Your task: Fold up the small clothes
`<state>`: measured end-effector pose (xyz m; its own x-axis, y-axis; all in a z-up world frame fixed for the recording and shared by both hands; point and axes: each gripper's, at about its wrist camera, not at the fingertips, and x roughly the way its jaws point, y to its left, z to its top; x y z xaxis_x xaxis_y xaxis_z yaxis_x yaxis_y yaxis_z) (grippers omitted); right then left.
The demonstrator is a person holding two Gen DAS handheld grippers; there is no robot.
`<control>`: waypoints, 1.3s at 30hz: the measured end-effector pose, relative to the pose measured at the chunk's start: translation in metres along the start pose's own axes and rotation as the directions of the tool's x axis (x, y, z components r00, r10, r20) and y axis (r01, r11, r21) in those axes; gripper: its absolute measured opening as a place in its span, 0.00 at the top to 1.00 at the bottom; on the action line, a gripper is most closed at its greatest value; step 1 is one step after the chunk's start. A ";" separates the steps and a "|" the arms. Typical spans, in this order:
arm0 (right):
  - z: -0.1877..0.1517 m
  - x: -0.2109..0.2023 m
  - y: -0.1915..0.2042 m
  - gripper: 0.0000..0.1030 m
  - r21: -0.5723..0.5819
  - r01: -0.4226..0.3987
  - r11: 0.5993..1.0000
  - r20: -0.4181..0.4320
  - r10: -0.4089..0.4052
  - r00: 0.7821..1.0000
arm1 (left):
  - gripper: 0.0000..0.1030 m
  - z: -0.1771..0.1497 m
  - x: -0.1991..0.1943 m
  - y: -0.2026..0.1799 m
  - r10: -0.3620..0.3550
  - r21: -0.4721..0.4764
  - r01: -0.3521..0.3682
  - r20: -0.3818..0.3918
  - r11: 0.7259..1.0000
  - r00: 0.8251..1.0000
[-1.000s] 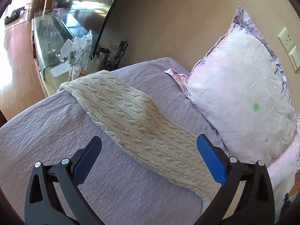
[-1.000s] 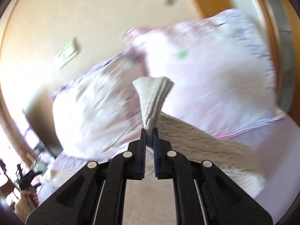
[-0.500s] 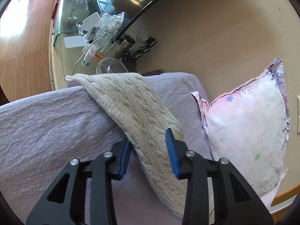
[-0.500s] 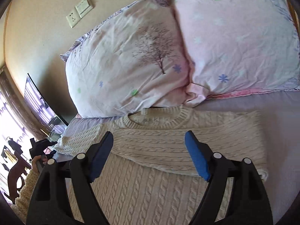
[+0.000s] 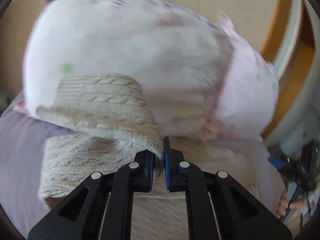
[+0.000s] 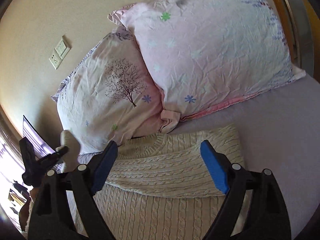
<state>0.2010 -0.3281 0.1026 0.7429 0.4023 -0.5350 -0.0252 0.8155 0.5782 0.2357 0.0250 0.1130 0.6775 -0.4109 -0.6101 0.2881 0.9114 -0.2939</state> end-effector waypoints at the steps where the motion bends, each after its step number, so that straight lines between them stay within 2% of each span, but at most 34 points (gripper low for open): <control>1: 0.000 0.011 -0.005 0.18 0.028 -0.011 1.000 -0.034 0.012 0.999 | 0.90 -0.010 0.031 -0.034 -0.038 0.070 0.044 -0.085 0.997 0.996; 3: -0.002 0.030 -0.019 0.21 0.085 -0.016 0.996 -0.099 0.025 0.995 | 0.90 -0.034 0.074 -0.079 -0.062 0.171 0.101 -0.220 0.980 0.974; 4: -0.003 0.038 -0.027 0.23 0.115 -0.012 0.993 -0.130 0.027 0.991 | 0.90 -0.043 0.082 -0.090 -0.061 0.204 0.113 -0.247 0.972 0.967; 7: -0.004 0.054 -0.047 0.35 0.172 0.024 0.985 -0.198 0.011 0.980 | 0.89 -0.054 0.059 -0.085 -0.101 0.213 0.148 -0.217 0.966 0.971; 9: -0.003 0.064 -0.052 0.38 0.192 0.054 0.980 -0.226 -0.009 0.974 | 0.64 -0.054 0.031 -0.061 -0.087 0.173 0.116 -0.167 0.978 0.982; 10: -0.003 0.068 -0.055 0.40 0.204 0.075 0.976 -0.234 -0.026 0.972 | 0.41 -0.055 0.014 -0.047 -0.052 0.150 0.071 -0.128 0.986 0.990; 11: -0.002 0.070 -0.058 0.46 0.225 0.101 0.969 -0.235 -0.046 0.971 | 0.34 -0.059 -0.004 -0.031 -0.006 0.131 0.018 -0.087 0.991 0.996; 12: -0.001 0.072 -0.062 0.50 0.253 0.105 0.962 -0.229 -0.046 0.972 | 0.34 -0.064 -0.020 -0.017 0.039 0.123 -0.031 -0.064 0.992 0.997; 14: 0.001 0.079 -0.069 0.50 0.302 0.096 0.948 -0.224 -0.027 0.974 | 0.34 -0.074 -0.048 0.015 0.118 0.089 -0.113 -0.053 0.990 0.992; 16: 0.003 0.091 -0.075 0.55 0.335 0.098 0.937 -0.238 -0.016 0.971 | 0.34 -0.084 -0.068 0.046 0.151 0.013 -0.150 -0.076 0.989 0.986; 19: 0.006 0.103 -0.073 0.63 0.331 0.110 0.937 -0.227 -0.034 0.973 | 0.34 -0.105 -0.088 0.087 0.104 -0.139 -0.124 -0.141 0.982 0.984; 20: 0.008 0.106 -0.070 0.70 0.313 0.108 0.944 -0.221 -0.038 0.975 | 0.34 -0.114 -0.095 0.095 0.087 -0.174 -0.114 -0.154 0.978 0.984; 21: 0.009 0.109 -0.067 0.81 0.293 0.111 0.950 -0.221 -0.046 0.974 | 0.34 -0.124 -0.097 0.099 0.079 -0.196 -0.110 -0.162 0.974 0.984; 24: 0.010 0.098 -0.057 0.89 0.250 0.090 0.964 -0.172 -0.048 0.984 | 0.34 -0.147 -0.107 0.106 0.067 -0.221 -0.104 -0.167 0.970 0.984; 27: 0.012 0.075 -0.046 0.90 0.220 0.089 0.971 -0.116 -0.065 0.991 | 0.34 -0.163 -0.114 0.111 0.049 -0.244 -0.091 -0.172 0.965 0.984; 30: 0.007 0.039 -0.041 0.90 0.217 0.130 0.967 -0.042 -0.124 0.991 | 0.34 -0.173 -0.114 0.112 0.035 -0.258 -0.084 -0.190 0.963 0.981; 32: 0.000 0.016 -0.049 0.89 0.234 0.191 0.953 -0.002 -0.196 0.981 | 0.34 -0.179 -0.117 0.111 0.016 -0.261 -0.068 -0.196 0.963 0.980; 34: -0.011 0.008 -0.062 0.78 0.237 0.269 0.934 -0.065 -0.261 0.963 | 0.34 -0.186 -0.120 0.108 0.001 -0.257 -0.052 -0.194 0.965 0.981; 36: -0.028 -0.009 -0.080 0.55 0.283 0.277 0.918 -0.119 -0.253 0.960 | 0.34 -0.194 -0.125 0.104 0.002 -0.244 -0.049 -0.187 0.969 0.982; 39: -0.059 -0.053 -0.097 0.38 0.261 0.300 0.917 -0.144 -0.270 0.952 | 0.34 -0.208 -0.137 0.101 -0.048 -0.271 0.001 -0.164 0.963 0.985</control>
<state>0.1245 -0.4033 0.0382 0.6179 0.2223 -0.7542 0.3746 0.7601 0.5309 0.0313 0.1686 0.0134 0.5426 -0.4521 -0.7080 0.0951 0.8705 -0.4829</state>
